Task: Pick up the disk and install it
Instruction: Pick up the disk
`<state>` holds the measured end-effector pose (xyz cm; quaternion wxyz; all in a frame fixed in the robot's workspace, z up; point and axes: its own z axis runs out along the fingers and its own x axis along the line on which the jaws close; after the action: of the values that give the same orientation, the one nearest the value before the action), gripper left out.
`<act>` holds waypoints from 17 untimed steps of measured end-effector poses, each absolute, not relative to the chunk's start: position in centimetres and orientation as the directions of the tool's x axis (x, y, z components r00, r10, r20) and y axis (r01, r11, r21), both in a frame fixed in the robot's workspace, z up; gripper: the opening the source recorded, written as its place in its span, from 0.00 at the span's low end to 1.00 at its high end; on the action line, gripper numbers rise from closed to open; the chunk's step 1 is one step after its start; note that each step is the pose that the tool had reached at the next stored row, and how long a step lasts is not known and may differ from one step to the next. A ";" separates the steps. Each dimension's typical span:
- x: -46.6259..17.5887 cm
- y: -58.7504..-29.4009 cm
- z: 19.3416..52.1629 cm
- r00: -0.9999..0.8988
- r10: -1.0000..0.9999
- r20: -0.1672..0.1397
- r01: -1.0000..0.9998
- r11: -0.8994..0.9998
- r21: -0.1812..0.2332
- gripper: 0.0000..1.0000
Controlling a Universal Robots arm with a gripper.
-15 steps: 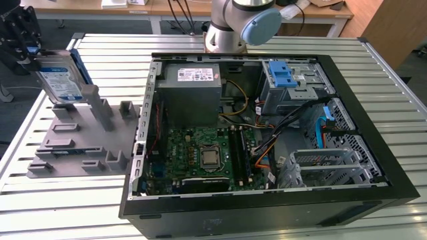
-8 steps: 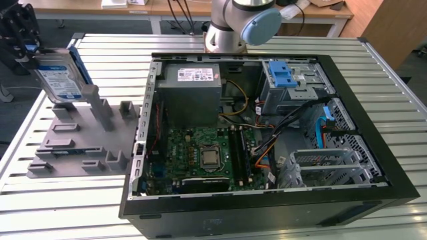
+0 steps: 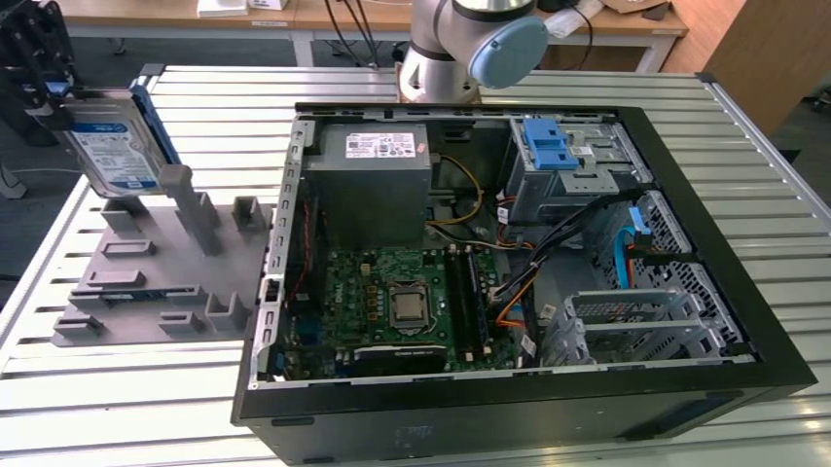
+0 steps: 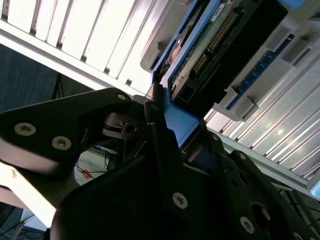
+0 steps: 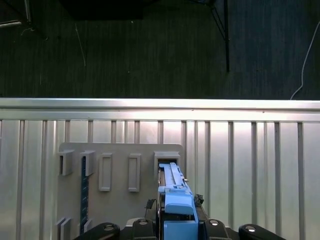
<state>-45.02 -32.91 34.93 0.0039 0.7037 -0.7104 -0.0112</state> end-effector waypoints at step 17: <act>-45.0 -32.9 36.2 -0.009 -1.000 -0.010 -1.000 0.009 0.021 0.36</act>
<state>-45.02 -32.91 36.20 0.0039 0.7037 -0.7104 -0.0112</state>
